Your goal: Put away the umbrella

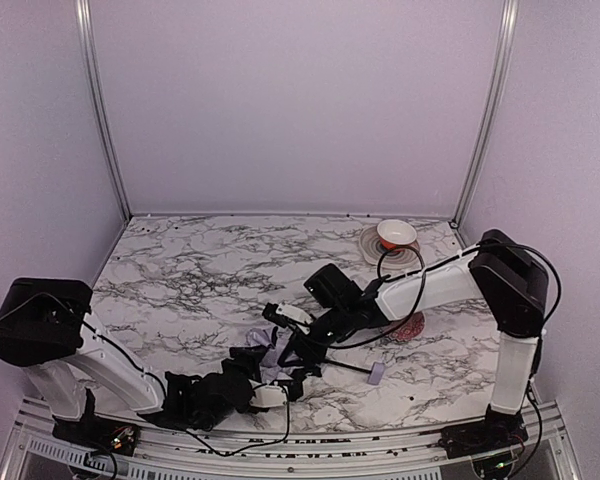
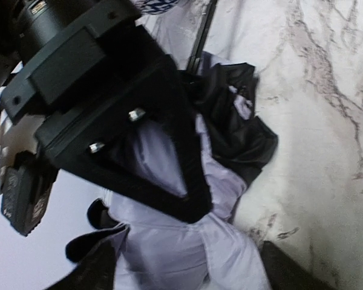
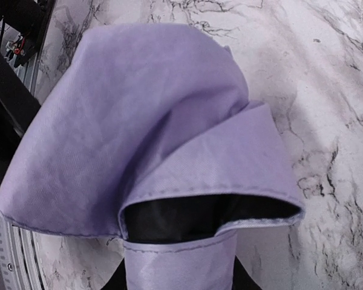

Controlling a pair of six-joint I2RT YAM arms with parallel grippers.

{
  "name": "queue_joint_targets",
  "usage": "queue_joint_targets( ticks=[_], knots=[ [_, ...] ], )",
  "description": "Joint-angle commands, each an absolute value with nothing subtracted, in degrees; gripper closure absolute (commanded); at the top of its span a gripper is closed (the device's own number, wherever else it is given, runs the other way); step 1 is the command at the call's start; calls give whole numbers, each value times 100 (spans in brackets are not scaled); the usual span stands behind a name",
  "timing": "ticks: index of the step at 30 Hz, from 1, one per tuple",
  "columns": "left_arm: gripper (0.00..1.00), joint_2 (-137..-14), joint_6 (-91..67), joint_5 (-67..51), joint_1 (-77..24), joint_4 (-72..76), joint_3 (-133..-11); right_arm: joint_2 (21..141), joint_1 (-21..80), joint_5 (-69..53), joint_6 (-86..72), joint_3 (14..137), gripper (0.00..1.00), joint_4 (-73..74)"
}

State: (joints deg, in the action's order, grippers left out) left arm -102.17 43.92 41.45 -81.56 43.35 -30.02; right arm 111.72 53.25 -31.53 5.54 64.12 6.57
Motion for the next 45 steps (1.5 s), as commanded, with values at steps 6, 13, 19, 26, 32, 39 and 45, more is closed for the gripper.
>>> queue_joint_targets(
  ticks=[6,13,19,26,32,39,45],
  knots=[
    [1,-7979,3171,3690,-8146,3294,-2514,10073,4706,-2702,533,6301,100,560],
    [32,-5961,690,1139,-6911,2562,-2343,9023,4594,-2082,1135,6292,100,503],
    [50,-5782,-538,739,-6208,3003,-2569,8082,4708,-1894,1911,5846,100,-195],
    [18,-6231,-1718,-812,-5783,3775,-2948,7624,5040,-2525,2766,6009,100,-431],
    [5,-6894,-1853,-1890,-5790,3974,-3432,7530,5251,-2582,3012,6229,100,-627],
    [10,-7545,-1774,-2580,-5792,4326,-3576,7478,5355,-2711,3010,6349,100,-677],
    [30,-7459,-1705,-2805,-5790,4961,-3341,7394,5370,-2849,3018,6372,100,-695]
  ],
)
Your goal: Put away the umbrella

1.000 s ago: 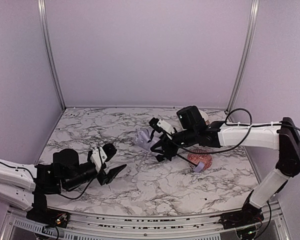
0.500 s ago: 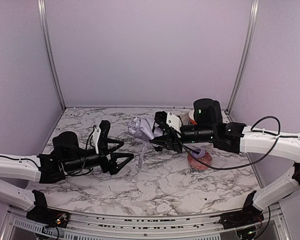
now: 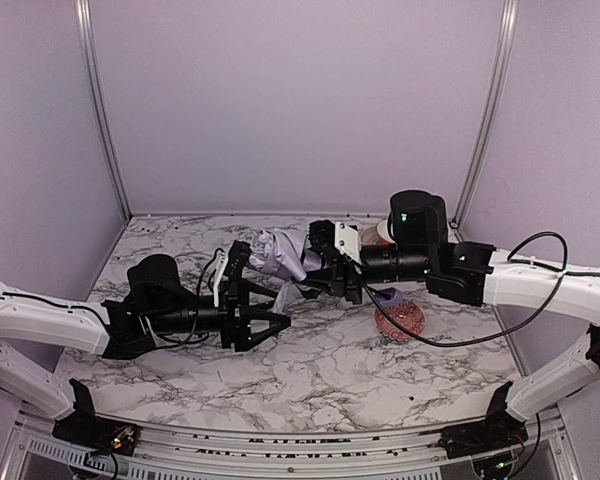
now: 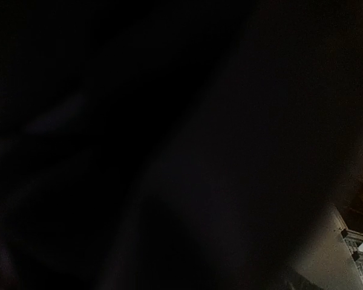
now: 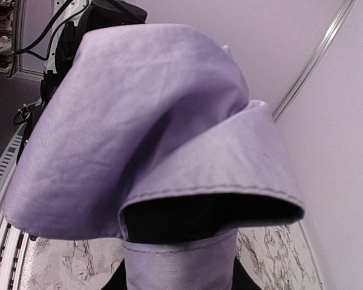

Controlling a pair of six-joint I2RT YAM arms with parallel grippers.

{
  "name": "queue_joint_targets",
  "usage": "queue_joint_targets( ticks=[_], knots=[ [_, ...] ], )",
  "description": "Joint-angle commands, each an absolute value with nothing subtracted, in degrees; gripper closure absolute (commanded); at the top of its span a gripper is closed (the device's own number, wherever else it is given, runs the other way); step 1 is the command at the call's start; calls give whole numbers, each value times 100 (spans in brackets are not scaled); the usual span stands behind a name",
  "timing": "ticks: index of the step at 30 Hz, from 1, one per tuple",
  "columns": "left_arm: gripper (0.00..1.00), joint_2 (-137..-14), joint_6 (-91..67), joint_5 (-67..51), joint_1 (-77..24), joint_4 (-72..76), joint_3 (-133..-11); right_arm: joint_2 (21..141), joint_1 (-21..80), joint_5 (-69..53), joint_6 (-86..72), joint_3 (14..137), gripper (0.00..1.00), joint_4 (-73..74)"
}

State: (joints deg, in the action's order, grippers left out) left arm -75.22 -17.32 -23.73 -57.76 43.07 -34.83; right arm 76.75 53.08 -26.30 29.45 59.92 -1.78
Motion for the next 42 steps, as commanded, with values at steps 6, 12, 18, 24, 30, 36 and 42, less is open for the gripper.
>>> queue_joint_targets(
  ticks=[6,12,18,24,30,36,42],
  knots=[
    [53,-7624,-1800,-2929,-5791,5274,-3218,7370,5370,-2866,2998,6383,100,-766],
    [100,-7546,-1758,-2915,-5792,5353,-3131,7335,5362,-2850,2944,6450,100,-698],
    [100,-7646,-972,-2062,-5790,4726,-2772,7325,5085,-3095,2520,6488,100,-378],
    [100,-8545,-571,-688,-5778,3174,-3102,7916,4854,-2839,1341,6214,100,138],
    [100,-9155,-1050,-624,-5783,3087,-3090,9049,4459,-1950,188,5760,99,-323],
    [100,-9773,-1075,-619,-5770,2485,-3467,10428,4222,-1977,-44,5956,95,-543],
    [100,-10362,-1214,-960,-5744,2037,-3729,10925,4157,-2179,167,6057,70,-398]
  ],
)
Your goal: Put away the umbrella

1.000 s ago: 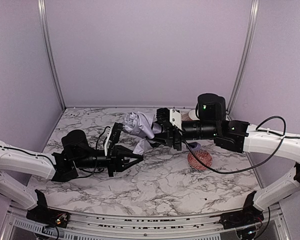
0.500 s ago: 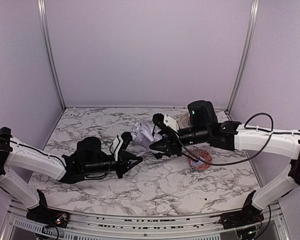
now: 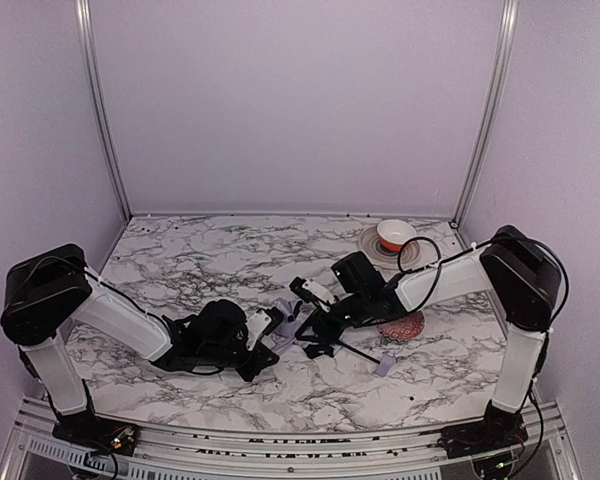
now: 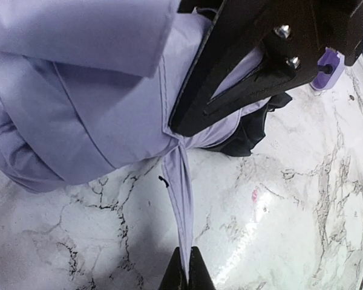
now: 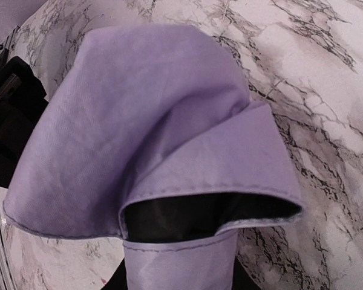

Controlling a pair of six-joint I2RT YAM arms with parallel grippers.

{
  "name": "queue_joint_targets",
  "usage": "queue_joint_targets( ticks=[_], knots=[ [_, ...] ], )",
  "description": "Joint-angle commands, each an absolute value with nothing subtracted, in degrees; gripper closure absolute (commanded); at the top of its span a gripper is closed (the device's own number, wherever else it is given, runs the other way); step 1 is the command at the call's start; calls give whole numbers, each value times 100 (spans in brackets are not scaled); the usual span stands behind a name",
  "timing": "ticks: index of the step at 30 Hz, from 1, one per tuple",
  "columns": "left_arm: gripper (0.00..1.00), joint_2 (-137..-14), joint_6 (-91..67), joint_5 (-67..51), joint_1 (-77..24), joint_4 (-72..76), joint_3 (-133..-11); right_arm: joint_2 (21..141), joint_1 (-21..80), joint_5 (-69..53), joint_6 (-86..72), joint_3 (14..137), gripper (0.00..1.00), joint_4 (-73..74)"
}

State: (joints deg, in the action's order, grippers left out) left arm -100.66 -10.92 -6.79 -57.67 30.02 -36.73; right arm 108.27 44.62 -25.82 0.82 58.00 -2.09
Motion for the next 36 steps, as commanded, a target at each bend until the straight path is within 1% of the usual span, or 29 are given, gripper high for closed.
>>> queue_joint_targets(
  ticks=[1,4,5,7,8,9,10,14,15,17,18,19,22,31,33,35,36],
  knots=[
    [100,-10449,-1223,-973,-5737,1974,-3780,10926,4157,-2187,214,6035,64,-396],
    [100,-10664,-1246,-1026,-5693,1844,-3900,10929,4157,-2180,432,5966,49,-233],
    [100,-10708,-1248,-1048,-5687,1831,-3921,10918,4157,-2163,478,5954,42,-164],
    [100,-10762,-1224,-1083,-5677,1806,-3959,10868,4155,-2113,535,5895,36,-52],
    [100,-10783,-1210,-1090,-5671,1783,-3974,10834,4161,-2117,556,5861,34,-26],
    [100,-10804,-1194,-1094,-5673,1760,-3996,10784,4165,-2131,575,5832,26,-14],
    [100,-10816,-1174,-1098,-5673,1739,-4013,10734,4173,-2123,601,5814,22,-2],
    [100,-10845,-1126,-1142,-5677,1650,-4068,10582,4233,-1937,765,5818,19,176],
    [100,-10834,-1121,-1144,-5678,1639,-4067,10537,4255,-1907,809,5818,11,248],
    [100,-10813,-1108,-1135,-5671,1626,-4059,10421,4296,-1917,892,5804,7,362],
    [100,-10804,-1107,-1134,-5677,1626,-4055,10352,4335,-1897,939,5763,1,381],
    [100,-10795,-1100,-1140,-5678,1622,-4050,10295,4390,-1859,986,5719,0,398],
    [100,-10768,-1080,-1146,-5678,1620,-4040,10241,4514,-1751,1071,5579,1,357],
    [100,-10347,-952,-1175,-5676,1553,-4043,10556,4518,-1247,904,5363,15,-23],
    [100,-10221,-932,-1201,-5678,1516,-4041,10643,4518,-1213,897,5353,25,-92],
    [100,-10061,-923,-1225,-5682,1436,-4087,10664,4520,-1191,888,5304,41,-194],
    [100,-10001,-923,-1236,-5693,1386,-4122,10658,4518,-1188,891,5267,47,-239]
  ],
)
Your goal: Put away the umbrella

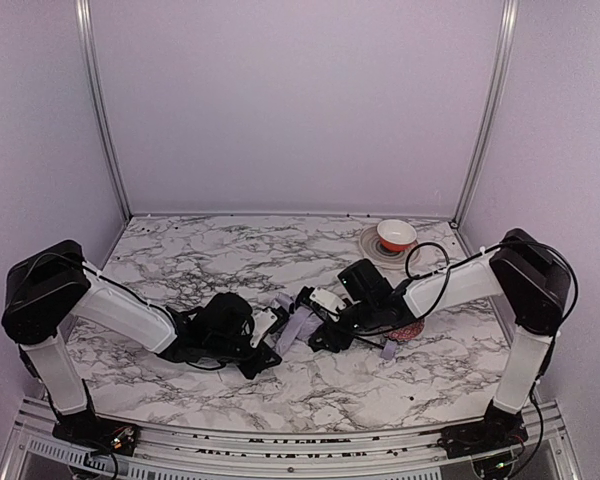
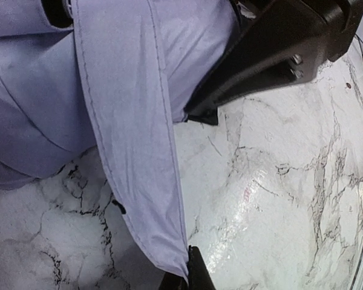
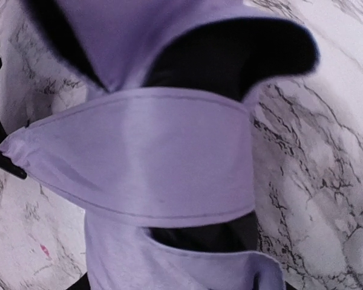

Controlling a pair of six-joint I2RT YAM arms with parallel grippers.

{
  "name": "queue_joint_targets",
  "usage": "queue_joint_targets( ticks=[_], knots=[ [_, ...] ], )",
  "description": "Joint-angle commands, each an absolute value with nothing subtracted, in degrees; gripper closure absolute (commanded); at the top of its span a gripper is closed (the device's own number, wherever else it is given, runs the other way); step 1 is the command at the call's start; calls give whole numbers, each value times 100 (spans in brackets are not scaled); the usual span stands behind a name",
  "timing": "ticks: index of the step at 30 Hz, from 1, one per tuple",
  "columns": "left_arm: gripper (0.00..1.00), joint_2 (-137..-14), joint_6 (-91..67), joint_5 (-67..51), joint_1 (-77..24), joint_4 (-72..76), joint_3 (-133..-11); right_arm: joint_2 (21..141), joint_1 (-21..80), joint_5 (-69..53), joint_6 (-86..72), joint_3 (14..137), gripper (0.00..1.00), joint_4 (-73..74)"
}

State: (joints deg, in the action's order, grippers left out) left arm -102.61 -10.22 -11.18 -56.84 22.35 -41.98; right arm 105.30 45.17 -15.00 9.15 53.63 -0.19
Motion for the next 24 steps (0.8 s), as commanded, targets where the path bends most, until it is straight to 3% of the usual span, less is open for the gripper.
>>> queue_joint_targets(
  ticks=[1,5,12,24],
  knots=[
    [100,-9915,-923,-1243,-5706,1316,-4169,10646,4513,-1189,891,5239,51,-277],
    [100,-9540,-795,-1278,-5790,951,-4623,10605,4518,-1265,950,5126,74,-397],
    [100,-8745,-804,-1790,-5773,967,-5531,10586,4604,-1441,1164,5027,100,-455],
    [100,-8460,-1702,-1171,-4786,747,-6874,10544,4755,-1389,1206,4808,100,-649]
  ],
)
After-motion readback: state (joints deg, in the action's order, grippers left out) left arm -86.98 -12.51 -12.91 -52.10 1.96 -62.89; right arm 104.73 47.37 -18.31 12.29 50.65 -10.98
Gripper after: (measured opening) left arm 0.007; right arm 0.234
